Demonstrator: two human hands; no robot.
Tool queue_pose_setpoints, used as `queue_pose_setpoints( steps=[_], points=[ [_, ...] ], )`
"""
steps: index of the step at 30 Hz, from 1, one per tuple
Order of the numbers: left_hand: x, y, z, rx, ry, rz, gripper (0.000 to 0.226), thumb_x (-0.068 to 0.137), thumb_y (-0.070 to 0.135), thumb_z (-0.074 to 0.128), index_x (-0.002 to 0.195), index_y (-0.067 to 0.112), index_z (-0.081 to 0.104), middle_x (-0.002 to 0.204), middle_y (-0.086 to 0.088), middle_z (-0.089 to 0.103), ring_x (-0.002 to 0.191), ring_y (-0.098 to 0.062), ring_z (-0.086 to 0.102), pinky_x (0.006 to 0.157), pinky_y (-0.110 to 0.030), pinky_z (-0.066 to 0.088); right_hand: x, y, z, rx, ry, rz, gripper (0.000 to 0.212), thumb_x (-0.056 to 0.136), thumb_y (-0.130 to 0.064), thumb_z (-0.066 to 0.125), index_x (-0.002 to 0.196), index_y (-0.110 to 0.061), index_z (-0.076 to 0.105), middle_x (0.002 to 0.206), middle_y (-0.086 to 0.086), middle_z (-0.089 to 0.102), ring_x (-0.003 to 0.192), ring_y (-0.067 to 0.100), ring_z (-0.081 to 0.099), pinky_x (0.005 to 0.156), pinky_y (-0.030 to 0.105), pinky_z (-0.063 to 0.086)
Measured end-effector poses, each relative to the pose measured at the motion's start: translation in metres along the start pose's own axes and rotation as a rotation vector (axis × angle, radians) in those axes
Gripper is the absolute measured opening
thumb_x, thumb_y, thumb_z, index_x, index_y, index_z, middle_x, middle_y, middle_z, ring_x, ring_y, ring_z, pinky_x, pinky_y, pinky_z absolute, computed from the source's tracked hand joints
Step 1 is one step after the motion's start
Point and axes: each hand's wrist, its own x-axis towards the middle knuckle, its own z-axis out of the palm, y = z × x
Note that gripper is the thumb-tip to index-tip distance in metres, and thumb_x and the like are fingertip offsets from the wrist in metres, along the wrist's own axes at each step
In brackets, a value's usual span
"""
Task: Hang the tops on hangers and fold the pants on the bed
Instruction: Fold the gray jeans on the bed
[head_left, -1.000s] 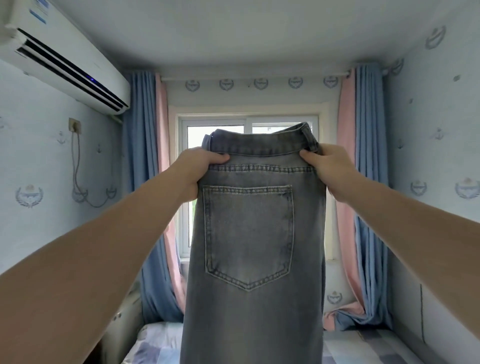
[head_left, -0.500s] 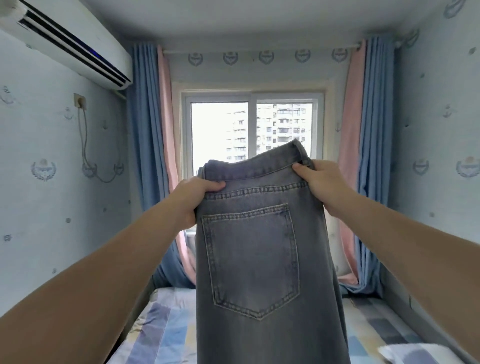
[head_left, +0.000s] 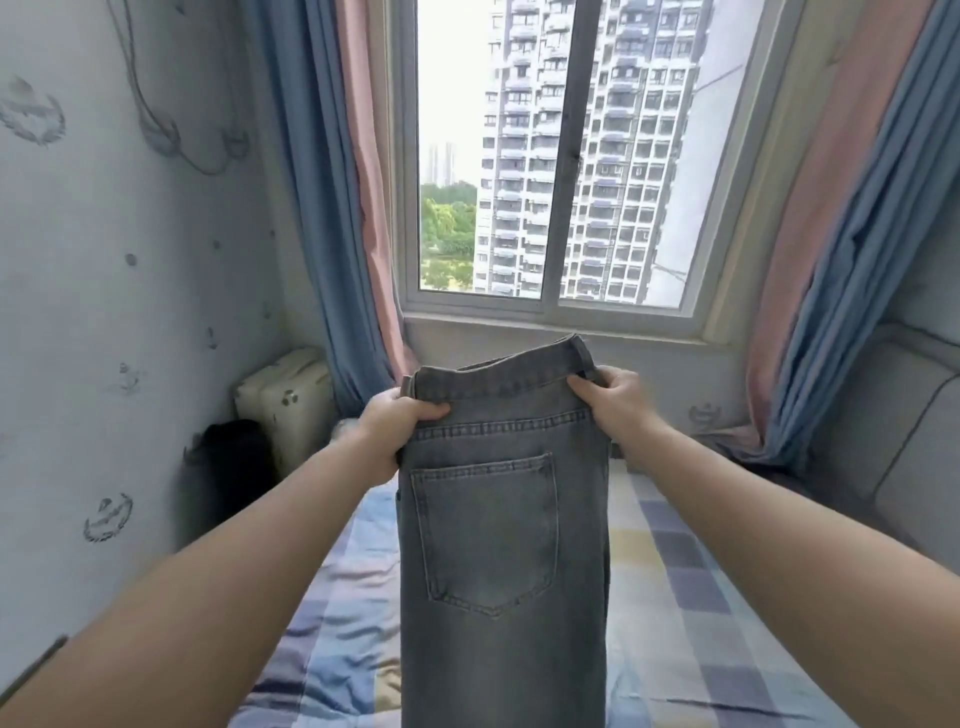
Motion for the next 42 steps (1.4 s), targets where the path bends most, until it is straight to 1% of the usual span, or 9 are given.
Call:
queue_pose_setpoints(
  steps=[4, 7, 13, 18, 21, 25, 30, 36, 42],
  points=[
    [0.107, -0.070, -0.040, 0.058, 0.105, -0.135, 0.029, 0.083, -0.003, 0.073, 0.111, 0.004, 0.068, 0.104, -0.016, 0.076, 0.095, -0.034, 0.073, 0.085, -0.044, 0.060, 0.082, 0.089, 0.083, -0.048, -0.059, 0.148, 0.005, 0.094, -0.011, 0.067, 0.091, -0.011, 0.071, 0.095, 0.010, 0.074, 0.084, 0.020, 0.064, 0.079, 0.036, 0.053],
    [0.191, -0.137, -0.073, 0.138, 0.144, -0.224, 0.028, 0.081, -0.007, 0.073, 0.106, 0.006, 0.069, 0.103, -0.014, 0.075, 0.096, -0.034, 0.071, 0.087, -0.045, 0.058, 0.135, 0.169, 0.148, -0.095, -0.082, 0.272, 0.009, 0.093, -0.011, 0.069, 0.085, -0.014, 0.070, 0.088, 0.005, 0.073, 0.085, 0.024, 0.065, 0.076, 0.034, 0.053],
    [0.353, -0.285, -0.128, 0.243, 0.214, -0.298, 0.028, 0.082, -0.006, 0.073, 0.090, 0.019, 0.066, 0.095, -0.003, 0.071, 0.094, -0.027, 0.065, 0.081, -0.036, 0.053, 0.234, 0.332, 0.263, -0.250, -0.088, 0.355, 0.010, 0.090, -0.021, 0.072, 0.088, -0.011, 0.073, 0.091, 0.005, 0.075, 0.095, 0.032, 0.068, 0.087, 0.050, 0.055],
    [0.462, -0.389, -0.158, 0.330, 0.242, -0.245, 0.034, 0.089, 0.005, 0.072, 0.120, 0.013, 0.062, 0.117, -0.009, 0.069, 0.105, -0.027, 0.064, 0.095, -0.040, 0.053, 0.301, 0.445, 0.339, -0.362, -0.027, 0.335, 0.013, 0.093, -0.024, 0.067, 0.095, -0.012, 0.071, 0.096, 0.005, 0.073, 0.097, 0.030, 0.065, 0.087, 0.045, 0.053],
    [0.500, -0.436, -0.171, 0.508, 0.157, -0.267, 0.071, 0.092, 0.023, 0.070, 0.153, 0.021, 0.033, 0.149, -0.008, 0.047, 0.133, -0.031, 0.048, 0.113, -0.046, 0.039, 0.323, 0.496, 0.370, -0.436, -0.072, 0.347, 0.030, 0.098, -0.024, 0.060, 0.127, -0.017, 0.058, 0.129, 0.005, 0.064, 0.119, 0.029, 0.058, 0.102, 0.047, 0.047],
    [0.504, -0.490, -0.178, 0.860, 0.057, -0.276, 0.086, 0.091, 0.049, 0.065, 0.160, 0.033, 0.014, 0.167, 0.000, 0.016, 0.152, -0.029, 0.017, 0.122, -0.046, 0.020, 0.306, 0.555, 0.387, -0.597, -0.206, 0.343, 0.061, 0.099, -0.034, 0.058, 0.152, -0.025, 0.032, 0.156, 0.002, 0.040, 0.143, 0.028, 0.037, 0.114, 0.055, 0.032],
    [0.474, -0.529, -0.176, 1.089, -0.048, -0.215, 0.080, 0.093, 0.059, 0.054, 0.158, 0.041, 0.011, 0.169, 0.007, 0.001, 0.154, -0.021, -0.003, 0.121, -0.047, 0.009, 0.252, 0.592, 0.386, -0.838, -0.366, 0.340, 0.065, 0.100, -0.052, 0.045, 0.156, -0.042, 0.013, 0.166, -0.009, 0.017, 0.153, 0.022, 0.009, 0.118, 0.058, 0.014],
    [0.420, -0.526, -0.158, 1.226, -0.136, -0.040, 0.076, 0.094, 0.063, 0.046, 0.157, 0.043, 0.009, 0.169, 0.007, -0.007, 0.153, -0.020, -0.012, 0.123, -0.048, 0.003, 0.210, 0.583, 0.372, -0.986, -0.507, 0.270, 0.067, 0.098, -0.062, 0.034, 0.154, -0.052, -0.001, 0.168, -0.013, 0.000, 0.154, 0.018, -0.006, 0.119, 0.058, 0.002],
    [0.340, -0.522, -0.142, 1.228, -0.179, -0.099, 0.076, 0.095, 0.062, 0.046, 0.157, 0.044, 0.007, 0.169, 0.007, -0.009, 0.153, -0.020, -0.014, 0.123, -0.049, 0.000, 0.157, 0.554, 0.329, -1.144, -0.637, 0.136, 0.070, 0.098, -0.064, 0.029, 0.156, -0.046, -0.006, 0.168, -0.011, -0.005, 0.154, 0.021, -0.009, 0.119, 0.059, 0.000]
  ],
)
